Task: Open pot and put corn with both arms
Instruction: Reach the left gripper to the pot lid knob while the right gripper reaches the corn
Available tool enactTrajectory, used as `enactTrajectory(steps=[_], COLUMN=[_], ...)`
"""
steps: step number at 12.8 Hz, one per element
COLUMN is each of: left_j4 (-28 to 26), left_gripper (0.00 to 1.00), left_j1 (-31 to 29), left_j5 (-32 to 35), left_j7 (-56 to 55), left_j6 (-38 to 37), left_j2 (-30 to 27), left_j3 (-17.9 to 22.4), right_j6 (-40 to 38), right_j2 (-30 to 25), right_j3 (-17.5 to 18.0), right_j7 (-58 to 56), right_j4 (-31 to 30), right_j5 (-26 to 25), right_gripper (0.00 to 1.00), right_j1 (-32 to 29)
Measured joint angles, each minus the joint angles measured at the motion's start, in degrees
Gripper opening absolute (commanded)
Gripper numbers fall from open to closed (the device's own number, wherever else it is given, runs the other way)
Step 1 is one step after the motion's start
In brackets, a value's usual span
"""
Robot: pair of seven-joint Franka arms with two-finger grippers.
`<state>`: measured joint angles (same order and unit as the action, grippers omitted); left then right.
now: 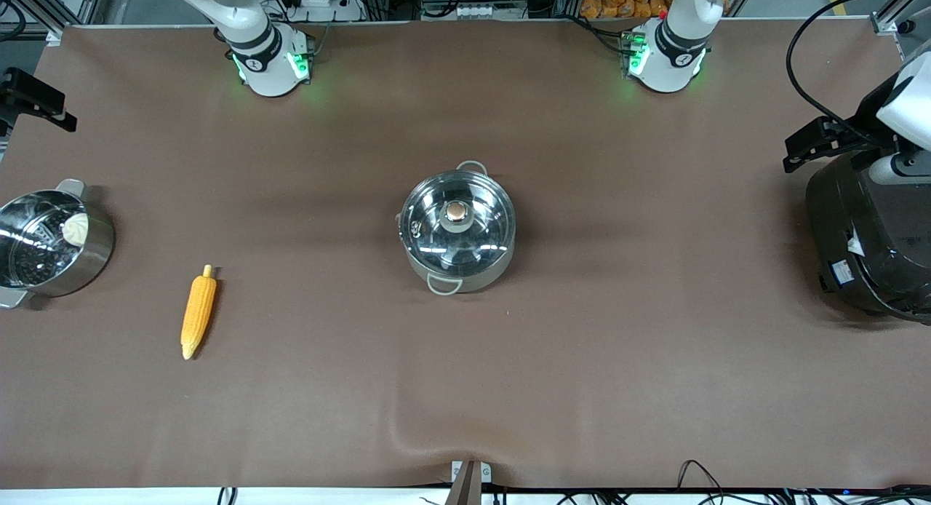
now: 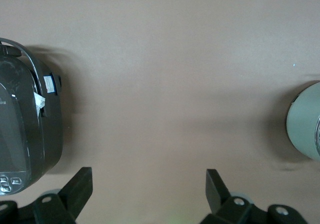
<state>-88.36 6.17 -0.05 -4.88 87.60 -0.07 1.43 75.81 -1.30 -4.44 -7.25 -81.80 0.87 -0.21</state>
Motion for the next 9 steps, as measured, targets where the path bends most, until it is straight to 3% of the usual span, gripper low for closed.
enactTrajectory(steps=[7,9], left_j4=[0.01,-0.10], left_gripper=[1.00,1.00], left_j1=[1.13,1.79], left_j5=[0.00,-0.02], left_j7=[-0.65,-6.37], left_j6=[-0.11,-0.12], left_j2=[0.41,1.47], left_j3=[-0.31,-2.82], right_j6=[0.31,1.72], right_j2=[-0.06,-0.04], right_j3=[-0.06,-0.09], right_j7=[0.00,0.00], right_j4=[-0.02,-0.56], right_j5=[0.00,0.00], right_gripper=[1.00,1.00], right_j1=[-0.05,-0.07])
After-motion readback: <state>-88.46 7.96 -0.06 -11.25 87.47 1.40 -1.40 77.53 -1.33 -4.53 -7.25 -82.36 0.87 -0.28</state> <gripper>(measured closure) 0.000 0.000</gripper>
